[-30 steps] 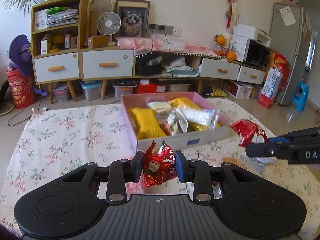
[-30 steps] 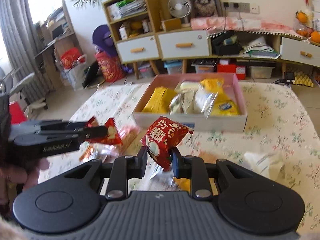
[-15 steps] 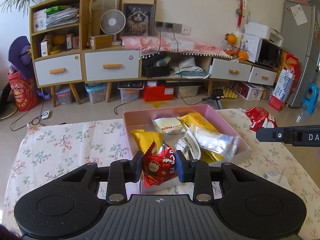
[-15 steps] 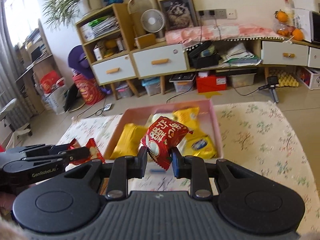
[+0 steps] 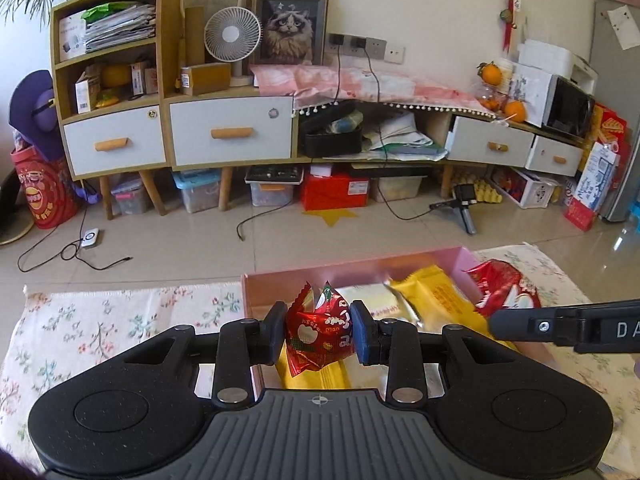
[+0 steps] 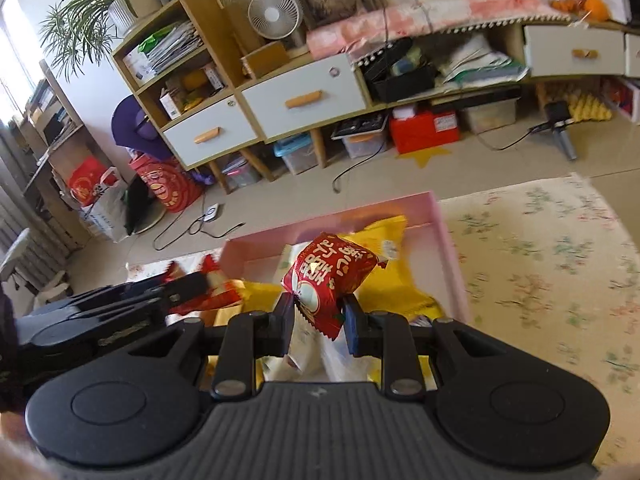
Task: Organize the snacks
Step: 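Carry both red bags into the pink box and open both grippers, then move both open grippers back over the remaining snacks, then grasp the gold bar with the left gripper while the right grasps the white paper bag, then carry the gold bar and white paper bag toward the pink box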
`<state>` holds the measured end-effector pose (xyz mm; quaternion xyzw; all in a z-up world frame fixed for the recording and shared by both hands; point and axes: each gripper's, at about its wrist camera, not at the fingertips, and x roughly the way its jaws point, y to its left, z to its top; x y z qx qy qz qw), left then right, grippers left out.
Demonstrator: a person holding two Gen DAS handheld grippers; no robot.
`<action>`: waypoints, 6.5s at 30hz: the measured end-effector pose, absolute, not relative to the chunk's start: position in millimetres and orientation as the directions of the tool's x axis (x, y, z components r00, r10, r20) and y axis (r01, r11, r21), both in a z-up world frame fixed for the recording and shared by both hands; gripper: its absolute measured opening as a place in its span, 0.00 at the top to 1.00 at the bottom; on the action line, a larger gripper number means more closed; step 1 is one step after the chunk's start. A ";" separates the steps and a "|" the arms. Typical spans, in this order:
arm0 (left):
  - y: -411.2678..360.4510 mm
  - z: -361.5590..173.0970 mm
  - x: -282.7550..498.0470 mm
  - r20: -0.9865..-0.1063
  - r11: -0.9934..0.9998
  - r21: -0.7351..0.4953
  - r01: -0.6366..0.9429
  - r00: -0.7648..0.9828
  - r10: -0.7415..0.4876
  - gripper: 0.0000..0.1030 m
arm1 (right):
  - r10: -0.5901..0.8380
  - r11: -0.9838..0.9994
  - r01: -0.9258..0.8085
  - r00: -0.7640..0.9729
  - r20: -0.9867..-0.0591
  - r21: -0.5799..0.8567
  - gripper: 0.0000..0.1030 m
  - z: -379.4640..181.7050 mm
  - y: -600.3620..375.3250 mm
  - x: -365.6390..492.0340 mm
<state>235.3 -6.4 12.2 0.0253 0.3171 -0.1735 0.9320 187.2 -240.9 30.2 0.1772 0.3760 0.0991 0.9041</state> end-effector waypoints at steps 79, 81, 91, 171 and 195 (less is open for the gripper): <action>14.4 -13.3 33.5 -0.703 0.895 0.048 0.443 0.651 -0.285 0.01 | 0.193 0.981 -0.171 0.780 -0.595 0.095 0.05 37.5 -221.7 12.1; 12.7 -15.6 28.4 -0.701 0.888 0.053 0.458 0.650 -0.293 0.01 | 0.202 0.979 -0.179 0.776 -0.597 0.098 0.04 33.6 -222.6 6.6; -11.8 -23.2 17.1 -0.688 0.857 0.019 0.516 0.628 -0.363 0.01 | 0.162 0.987 -0.136 0.743 -0.650 0.090 0.04 12.5 -248.9 -8.8; -75.2 -25.8 27.6 -0.766 0.865 -0.243 0.439 0.460 -0.448 0.93 | 0.203 0.964 0.021 0.588 -0.783 0.266 0.56 1.8 -301.2 51.0; -21.2 17.4 54.9 -0.667 0.887 -0.297 0.353 0.588 -0.457 0.93 | 0.325 0.909 -0.004 0.634 -0.701 0.417 0.56 39.4 -288.0 62.9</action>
